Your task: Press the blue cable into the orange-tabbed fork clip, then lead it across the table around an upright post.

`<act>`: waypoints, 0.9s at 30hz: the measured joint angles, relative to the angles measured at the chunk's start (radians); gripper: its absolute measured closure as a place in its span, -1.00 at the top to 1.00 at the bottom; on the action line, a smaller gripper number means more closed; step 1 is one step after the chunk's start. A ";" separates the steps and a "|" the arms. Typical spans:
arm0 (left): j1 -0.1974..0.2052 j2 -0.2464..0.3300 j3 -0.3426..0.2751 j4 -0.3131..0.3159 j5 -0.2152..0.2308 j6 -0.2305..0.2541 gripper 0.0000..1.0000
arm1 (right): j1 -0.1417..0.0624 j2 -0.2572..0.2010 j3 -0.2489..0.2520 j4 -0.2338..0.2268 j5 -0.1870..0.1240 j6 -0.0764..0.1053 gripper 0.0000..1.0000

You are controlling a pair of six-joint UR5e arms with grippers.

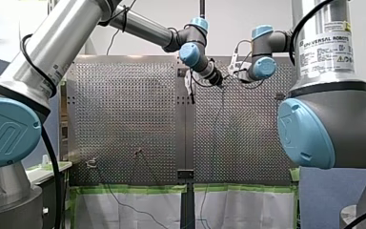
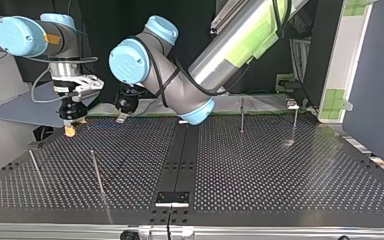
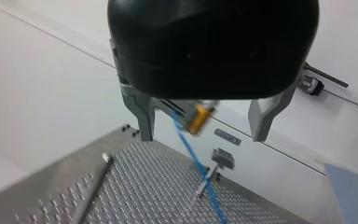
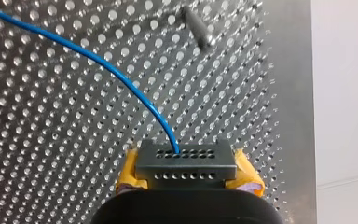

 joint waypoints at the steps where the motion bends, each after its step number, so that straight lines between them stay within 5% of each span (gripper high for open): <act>1: 0.003 0.000 -0.012 0.005 0.003 -0.014 1.00 | 0.003 -0.002 0.000 0.001 -0.001 0.002 -1.00; 9: 0.015 0.000 -0.077 0.068 0.022 -0.098 1.00 | 0.019 -0.007 0.000 0.006 -0.010 0.004 -1.00; 27: 0.025 0.000 -0.083 0.174 0.017 -0.286 1.00 | 0.044 -0.012 -0.002 0.004 -0.047 0.012 -1.00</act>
